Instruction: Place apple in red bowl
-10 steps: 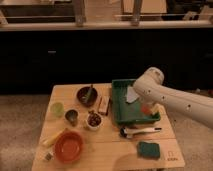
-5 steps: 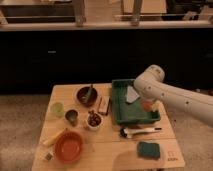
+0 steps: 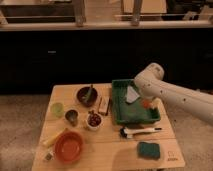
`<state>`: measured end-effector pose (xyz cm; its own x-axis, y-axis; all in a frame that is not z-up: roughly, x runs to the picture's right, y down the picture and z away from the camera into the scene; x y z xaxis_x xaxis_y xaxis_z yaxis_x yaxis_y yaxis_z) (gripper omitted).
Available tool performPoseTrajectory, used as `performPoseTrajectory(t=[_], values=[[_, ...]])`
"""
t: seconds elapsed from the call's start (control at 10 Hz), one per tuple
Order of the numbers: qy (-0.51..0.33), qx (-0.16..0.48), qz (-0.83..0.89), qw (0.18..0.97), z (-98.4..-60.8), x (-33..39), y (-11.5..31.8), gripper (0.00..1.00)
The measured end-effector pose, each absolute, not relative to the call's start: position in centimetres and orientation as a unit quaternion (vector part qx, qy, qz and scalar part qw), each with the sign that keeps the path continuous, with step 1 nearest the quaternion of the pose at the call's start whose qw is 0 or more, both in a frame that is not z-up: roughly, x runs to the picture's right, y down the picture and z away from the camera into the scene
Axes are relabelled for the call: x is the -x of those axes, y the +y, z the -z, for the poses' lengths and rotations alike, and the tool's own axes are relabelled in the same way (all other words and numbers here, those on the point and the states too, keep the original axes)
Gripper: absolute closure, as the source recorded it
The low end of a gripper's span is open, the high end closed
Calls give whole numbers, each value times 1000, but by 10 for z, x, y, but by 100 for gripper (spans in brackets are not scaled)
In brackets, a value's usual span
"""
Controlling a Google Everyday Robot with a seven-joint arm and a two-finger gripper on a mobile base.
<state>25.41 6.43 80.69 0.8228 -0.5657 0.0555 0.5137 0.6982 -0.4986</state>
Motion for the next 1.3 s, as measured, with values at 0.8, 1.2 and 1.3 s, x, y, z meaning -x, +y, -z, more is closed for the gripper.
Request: performPoseTrajectory(t=[0.8, 1.2, 1.3], values=[[-6, 260, 376, 890, -777, -165, 100, 98], [-34, 253, 381, 889, -769, -130, 100, 98], [-42, 252, 379, 889, -768, -123, 98, 98]])
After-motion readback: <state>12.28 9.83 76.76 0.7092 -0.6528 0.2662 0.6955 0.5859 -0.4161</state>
